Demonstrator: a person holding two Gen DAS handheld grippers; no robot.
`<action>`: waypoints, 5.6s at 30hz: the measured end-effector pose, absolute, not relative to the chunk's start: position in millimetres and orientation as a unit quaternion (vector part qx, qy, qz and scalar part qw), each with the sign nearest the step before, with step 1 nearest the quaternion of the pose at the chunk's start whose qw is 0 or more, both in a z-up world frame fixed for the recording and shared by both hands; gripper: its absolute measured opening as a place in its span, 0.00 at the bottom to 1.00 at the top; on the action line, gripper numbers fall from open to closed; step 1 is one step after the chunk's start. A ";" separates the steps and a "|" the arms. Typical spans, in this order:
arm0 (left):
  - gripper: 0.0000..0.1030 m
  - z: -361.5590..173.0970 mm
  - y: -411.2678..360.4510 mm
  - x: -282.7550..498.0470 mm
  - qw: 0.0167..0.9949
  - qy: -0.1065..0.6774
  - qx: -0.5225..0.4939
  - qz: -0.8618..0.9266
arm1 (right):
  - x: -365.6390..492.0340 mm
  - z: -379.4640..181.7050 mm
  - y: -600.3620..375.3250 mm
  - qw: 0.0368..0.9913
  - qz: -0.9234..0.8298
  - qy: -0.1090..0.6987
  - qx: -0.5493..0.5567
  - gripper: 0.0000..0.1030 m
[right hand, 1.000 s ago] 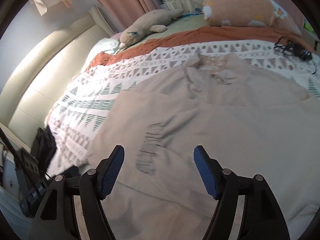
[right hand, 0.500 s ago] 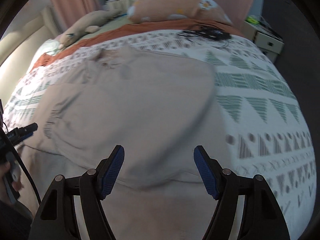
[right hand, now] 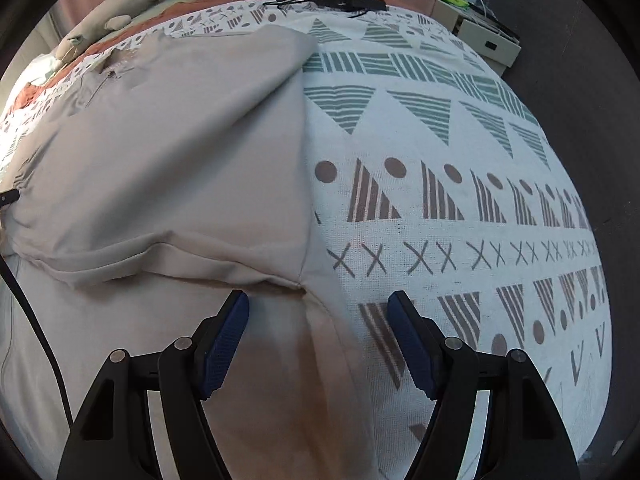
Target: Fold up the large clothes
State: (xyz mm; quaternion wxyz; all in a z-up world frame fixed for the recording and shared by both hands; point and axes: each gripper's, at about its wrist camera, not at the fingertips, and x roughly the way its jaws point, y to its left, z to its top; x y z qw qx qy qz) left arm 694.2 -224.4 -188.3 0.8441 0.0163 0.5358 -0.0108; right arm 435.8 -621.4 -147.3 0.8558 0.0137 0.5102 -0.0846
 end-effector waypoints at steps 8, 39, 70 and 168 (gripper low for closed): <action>0.65 -188.0 -216.9 683.3 0.848 0.522 0.086 0.031 | 452.6 -153.5 -629.3 0.863 -0.114 0.490 0.051 0.69; 0.65 -125.9 -181.4 641.0 0.881 0.472 0.001 -0.026 | 380.6 -120.5 -637.0 0.875 -0.091 0.464 0.106 0.69; 1.00 41.5 -75.4 356.7 0.940 0.316 -0.097 -0.081 | 121.8 -51.9 -610.5 0.930 -0.063 0.338 0.133 0.70; 0.36 -208.1 4.1 368.4 0.788 0.485 -0.322 -0.200 | 205.6 -206.9 -645.4 0.847 0.090 0.381 0.361 0.28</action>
